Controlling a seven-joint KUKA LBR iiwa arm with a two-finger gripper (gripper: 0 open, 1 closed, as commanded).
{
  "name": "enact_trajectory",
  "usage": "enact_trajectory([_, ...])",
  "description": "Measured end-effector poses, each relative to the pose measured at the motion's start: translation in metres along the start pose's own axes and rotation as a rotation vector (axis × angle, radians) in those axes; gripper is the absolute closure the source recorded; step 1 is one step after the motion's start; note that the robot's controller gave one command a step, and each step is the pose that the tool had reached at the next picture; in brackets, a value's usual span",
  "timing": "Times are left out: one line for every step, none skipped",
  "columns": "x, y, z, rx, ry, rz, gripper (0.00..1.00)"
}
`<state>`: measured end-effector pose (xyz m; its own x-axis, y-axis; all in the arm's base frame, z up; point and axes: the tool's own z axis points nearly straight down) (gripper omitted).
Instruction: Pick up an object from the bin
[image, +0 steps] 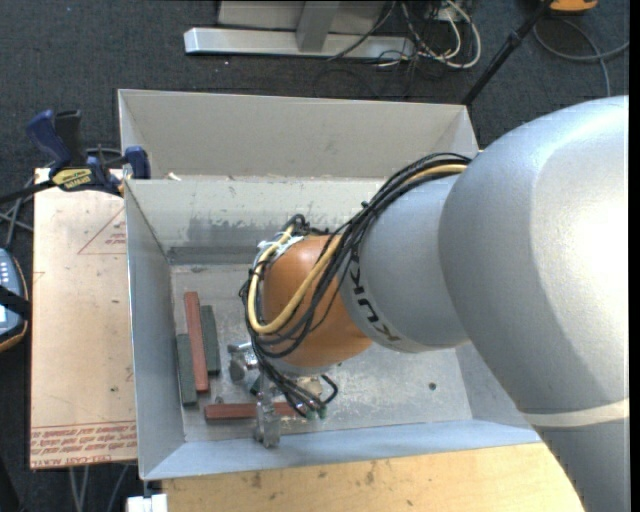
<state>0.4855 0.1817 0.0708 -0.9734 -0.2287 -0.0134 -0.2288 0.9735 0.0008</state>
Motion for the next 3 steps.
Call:
enact_trajectory([0.0015, 0.0021, 0.0005, -0.001, 0.011, 0.007, 1.0])
enact_trajectory([0.0015, 0.0021, 0.0005, -0.001, 0.011, 0.007, 1.0])
enact_trajectory([0.0016, 0.0021, -0.0006, -0.001, 0.011, 0.008, 1.0])
